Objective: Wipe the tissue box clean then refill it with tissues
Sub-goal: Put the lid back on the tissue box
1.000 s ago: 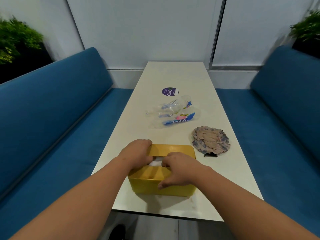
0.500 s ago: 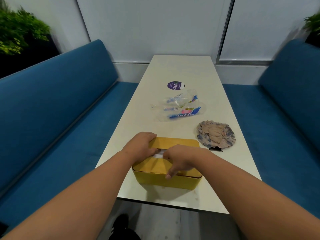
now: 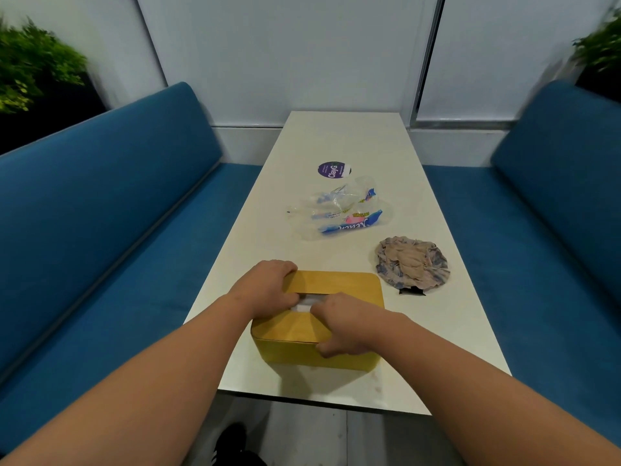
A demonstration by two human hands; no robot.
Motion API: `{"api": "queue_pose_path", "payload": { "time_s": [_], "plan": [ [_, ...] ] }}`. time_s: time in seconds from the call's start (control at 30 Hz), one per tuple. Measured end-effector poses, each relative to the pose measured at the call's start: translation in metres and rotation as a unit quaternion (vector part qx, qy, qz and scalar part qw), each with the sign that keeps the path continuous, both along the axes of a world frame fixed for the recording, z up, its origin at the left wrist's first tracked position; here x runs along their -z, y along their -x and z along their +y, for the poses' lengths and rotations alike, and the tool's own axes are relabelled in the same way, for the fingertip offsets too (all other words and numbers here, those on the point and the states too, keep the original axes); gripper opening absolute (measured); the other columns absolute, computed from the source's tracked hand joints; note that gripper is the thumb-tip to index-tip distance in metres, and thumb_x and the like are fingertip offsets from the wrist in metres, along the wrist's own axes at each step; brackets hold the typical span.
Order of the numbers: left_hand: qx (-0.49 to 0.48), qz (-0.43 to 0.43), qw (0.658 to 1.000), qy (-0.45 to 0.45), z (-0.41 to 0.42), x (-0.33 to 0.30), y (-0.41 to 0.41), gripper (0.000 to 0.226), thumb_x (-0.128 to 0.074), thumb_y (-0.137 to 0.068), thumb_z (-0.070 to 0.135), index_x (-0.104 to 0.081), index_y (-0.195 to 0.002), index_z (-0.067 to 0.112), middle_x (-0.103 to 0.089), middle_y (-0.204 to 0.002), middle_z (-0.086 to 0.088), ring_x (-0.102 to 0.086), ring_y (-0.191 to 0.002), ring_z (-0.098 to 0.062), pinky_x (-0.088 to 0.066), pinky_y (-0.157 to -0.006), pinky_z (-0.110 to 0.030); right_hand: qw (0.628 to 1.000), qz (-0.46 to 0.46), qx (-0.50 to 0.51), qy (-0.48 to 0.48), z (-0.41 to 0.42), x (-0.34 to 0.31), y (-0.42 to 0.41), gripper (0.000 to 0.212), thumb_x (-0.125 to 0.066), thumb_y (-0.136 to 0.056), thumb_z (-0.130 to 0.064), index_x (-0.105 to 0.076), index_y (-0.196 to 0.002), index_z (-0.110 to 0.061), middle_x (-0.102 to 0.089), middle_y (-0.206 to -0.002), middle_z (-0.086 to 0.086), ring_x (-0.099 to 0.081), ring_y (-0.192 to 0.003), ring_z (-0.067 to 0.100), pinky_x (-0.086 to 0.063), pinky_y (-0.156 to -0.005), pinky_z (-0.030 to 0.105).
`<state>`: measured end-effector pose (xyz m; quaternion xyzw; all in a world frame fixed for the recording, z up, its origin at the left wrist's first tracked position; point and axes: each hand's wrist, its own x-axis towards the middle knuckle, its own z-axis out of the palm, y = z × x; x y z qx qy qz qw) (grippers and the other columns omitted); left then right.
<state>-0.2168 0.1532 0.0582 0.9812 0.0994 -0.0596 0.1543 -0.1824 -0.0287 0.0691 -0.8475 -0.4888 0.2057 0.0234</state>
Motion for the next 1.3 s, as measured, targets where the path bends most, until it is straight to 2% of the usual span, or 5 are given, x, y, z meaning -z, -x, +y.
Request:
{"api": "queue_pose_path", "payload": {
  "time_s": [0.33,0.87,1.1,1.2,1.3],
  "plan": [
    [0.046,0.031,0.996,-0.069,-0.003,-0.009,-0.009,0.052,-0.063,-0.085,0.044,-0.051,-0.131,0.023,-0.059,-0.126,-0.002,-0.055,-0.109,-0.021,-0.047,-0.089,-0.031,0.999,0.015,0.017,-0.041,-0.004,0.010,0.000,0.030,-0.066,-0.078,-0.040,-0.043,-0.087,-0.024,-0.044,-0.091,-0.003,-0.045,-0.084,0.018,-0.036,-0.067,0.029],
    [0.086,0.061,0.994,-0.042,-0.010,-0.011,-0.015,0.064,-0.063,-0.091,0.039,-0.034,-0.148,0.034,-0.045,-0.148,0.003,-0.043,-0.132,-0.024,-0.037,-0.109,-0.037,1.000,0.018,0.009,-0.020,-0.003,0.003,0.000,0.026,-0.065,-0.079,-0.039,-0.049,-0.088,-0.021,-0.048,-0.083,-0.001,-0.047,-0.077,0.018,-0.039,-0.059,0.030],
    [-0.025,0.040,0.990,0.129,-0.004,-0.015,-0.018,0.048,-0.046,-0.097,0.051,-0.049,-0.139,0.028,-0.052,-0.141,0.000,-0.050,-0.125,-0.025,-0.039,-0.104,-0.037,0.997,0.021,0.009,-0.078,-0.010,-0.003,-0.002,0.044,-0.066,-0.082,-0.049,-0.058,-0.117,-0.023,-0.059,-0.098,0.001,-0.051,-0.094,0.020,-0.038,-0.075,0.028],
    [-0.141,-0.019,0.964,0.225,0.003,-0.003,-0.009,0.044,-0.042,-0.100,0.046,-0.054,-0.134,0.021,-0.056,-0.133,-0.002,-0.053,-0.116,-0.025,-0.044,-0.096,-0.039,0.939,0.000,0.186,-0.290,-0.022,0.001,-0.021,0.038,-0.057,-0.091,-0.044,-0.061,-0.122,-0.022,-0.060,-0.117,-0.003,-0.048,-0.111,0.014,-0.035,-0.094,0.024],
    [-0.231,-0.025,0.917,0.326,0.007,0.006,-0.002,0.045,-0.038,-0.101,0.047,-0.053,-0.131,0.018,-0.055,-0.125,-0.006,-0.050,-0.106,-0.024,-0.044,-0.089,-0.037,0.785,0.111,0.451,-0.411,-0.034,0.017,-0.048,0.037,-0.048,-0.096,-0.041,-0.059,-0.123,-0.019,-0.059,-0.125,0.001,-0.051,-0.116,0.020,-0.040,-0.095,0.034]
  ]
}}
